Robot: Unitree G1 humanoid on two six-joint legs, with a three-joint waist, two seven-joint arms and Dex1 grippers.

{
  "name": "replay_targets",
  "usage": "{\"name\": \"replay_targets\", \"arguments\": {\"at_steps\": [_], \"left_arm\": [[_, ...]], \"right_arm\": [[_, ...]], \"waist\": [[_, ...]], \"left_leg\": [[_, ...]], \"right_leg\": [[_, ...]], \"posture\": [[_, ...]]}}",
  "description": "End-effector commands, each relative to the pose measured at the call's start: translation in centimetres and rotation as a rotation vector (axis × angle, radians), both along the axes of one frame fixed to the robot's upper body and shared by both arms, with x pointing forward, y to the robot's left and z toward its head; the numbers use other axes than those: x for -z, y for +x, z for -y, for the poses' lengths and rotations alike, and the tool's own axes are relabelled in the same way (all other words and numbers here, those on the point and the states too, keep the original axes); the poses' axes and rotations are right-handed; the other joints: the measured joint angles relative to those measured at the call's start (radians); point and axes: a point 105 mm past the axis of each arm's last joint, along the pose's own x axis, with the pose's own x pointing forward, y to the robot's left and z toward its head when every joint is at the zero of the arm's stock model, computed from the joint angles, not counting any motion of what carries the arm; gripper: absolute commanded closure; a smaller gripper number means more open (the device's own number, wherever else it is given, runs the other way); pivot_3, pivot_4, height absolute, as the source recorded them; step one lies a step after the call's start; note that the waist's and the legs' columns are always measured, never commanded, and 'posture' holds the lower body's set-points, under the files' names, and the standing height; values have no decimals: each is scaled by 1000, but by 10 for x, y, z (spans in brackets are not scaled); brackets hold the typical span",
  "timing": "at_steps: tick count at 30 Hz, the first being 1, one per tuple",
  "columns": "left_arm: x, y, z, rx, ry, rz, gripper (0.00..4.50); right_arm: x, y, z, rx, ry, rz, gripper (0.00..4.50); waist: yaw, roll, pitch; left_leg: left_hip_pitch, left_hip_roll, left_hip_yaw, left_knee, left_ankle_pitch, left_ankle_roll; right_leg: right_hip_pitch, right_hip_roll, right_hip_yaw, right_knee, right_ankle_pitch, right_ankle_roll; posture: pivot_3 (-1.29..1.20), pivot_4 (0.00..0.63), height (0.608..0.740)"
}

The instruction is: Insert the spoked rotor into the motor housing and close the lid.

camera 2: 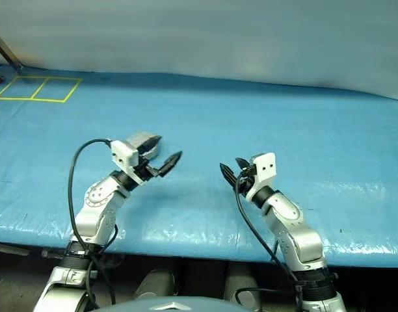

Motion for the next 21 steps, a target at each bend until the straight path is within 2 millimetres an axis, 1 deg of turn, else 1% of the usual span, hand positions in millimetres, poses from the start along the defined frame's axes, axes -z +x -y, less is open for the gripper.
{"name": "replay_targets", "arguments": {"at_steps": [1,4,5,7,9,13,18,21], "left_arm": [[0,-13,15,131,46,-2,73],[4,-15,17,177,67,-20,73],[5,-16,17,187,74,-24,0],[7,-17,17,211,96,-23,0],[9,-15,17,216,109,-34,0],[13,-14,18,235,138,-37,0],[16,-13,22,243,139,-35,0],[18,-15,24,251,144,-32,0]], "right_arm": [[-9,1,11,-3,-80,66,1612],[-7,1,23,9,-151,71,1612],[-6,0,26,5,-177,67,1252],[-5,-1,31,8,-202,62,744],[-4,1,37,35,-219,53,57],[-3,0,38,29,-238,50,21],[-4,3,41,72,-250,64,21],[-3,3,38,69,-246,61,21]], "waist": [[0,0,0],[1,0,0],[1,0,0],[3,0,0],[5,0,0],[5,0,0],[7,0,0],[8,0,0]], "left_leg": [[0,0,0,0,0,0],[0,0,0,0,0,0],[0,0,0,0,0,0],[0,0,0,0,0,0],[0,0,0,0,0,0],[0,0,0,0,0,0],[0,0,0,0,0,0],[0,0,0,0,0,0]], "right_leg": [[0,0,0,0,0,0],[0,0,0,0,0,0],[0,0,0,0,0,0],[0,0,0,0,0,0],[0,0,0,0,0,0],[0,0,0,0,0,0],[0,0,0,0,0,0],[0,0,0,0,0,0]], "posture": [[0,150,740],[0,150,740],[0,150,740],[0,150,740],[0,150,740],[0,150,740],[0,150,740],[0,150,740]]}}
